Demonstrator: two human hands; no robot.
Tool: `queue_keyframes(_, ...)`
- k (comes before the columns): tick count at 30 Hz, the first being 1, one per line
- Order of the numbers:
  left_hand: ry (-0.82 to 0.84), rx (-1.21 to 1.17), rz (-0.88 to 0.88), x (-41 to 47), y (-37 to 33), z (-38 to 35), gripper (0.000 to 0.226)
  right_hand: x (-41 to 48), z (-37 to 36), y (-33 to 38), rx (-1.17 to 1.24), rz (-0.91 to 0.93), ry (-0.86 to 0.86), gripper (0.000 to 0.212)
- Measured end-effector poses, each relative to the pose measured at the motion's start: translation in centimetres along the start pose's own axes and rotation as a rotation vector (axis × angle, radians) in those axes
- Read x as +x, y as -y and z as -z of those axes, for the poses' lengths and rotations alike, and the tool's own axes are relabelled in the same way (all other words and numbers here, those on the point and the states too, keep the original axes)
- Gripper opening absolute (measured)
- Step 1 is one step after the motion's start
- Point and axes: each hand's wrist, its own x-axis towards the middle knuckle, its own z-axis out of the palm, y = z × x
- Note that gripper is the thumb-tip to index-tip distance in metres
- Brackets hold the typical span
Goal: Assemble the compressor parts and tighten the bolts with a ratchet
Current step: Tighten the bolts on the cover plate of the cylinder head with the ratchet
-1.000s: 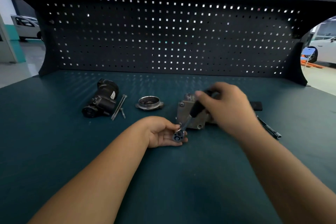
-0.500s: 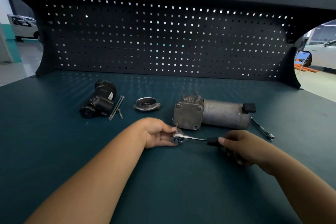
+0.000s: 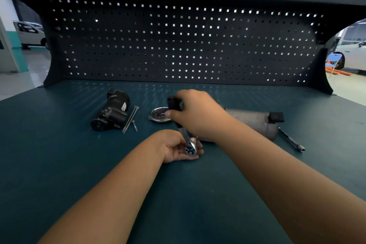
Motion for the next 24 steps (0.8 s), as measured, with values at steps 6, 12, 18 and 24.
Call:
queue_keyframes(6,-0.011,0.03,-0.064,-0.3,0.1,-0.3,0.022,1.5,-1.3,0.2,0.063,0.021,0.096,0.019)
queue_keyframes(12,0.034,0.01,0.007,0.2,0.0,-0.2,0.026,-1.1,1.1,-3.5,0.192,-0.075,-0.183,0.019)
queue_keyframes(18,0.015,0.015,0.039,0.6,-0.1,0.0,0.026,-4.0,5.0,-7.0,-0.206,-0.19,0.076,0.017)
queue_keyframes(24,-0.043,0.007,0.036,0.8,-0.1,0.1,0.03,-6.0,3.4,-9.8,-0.394,-0.215,0.371,0.017)
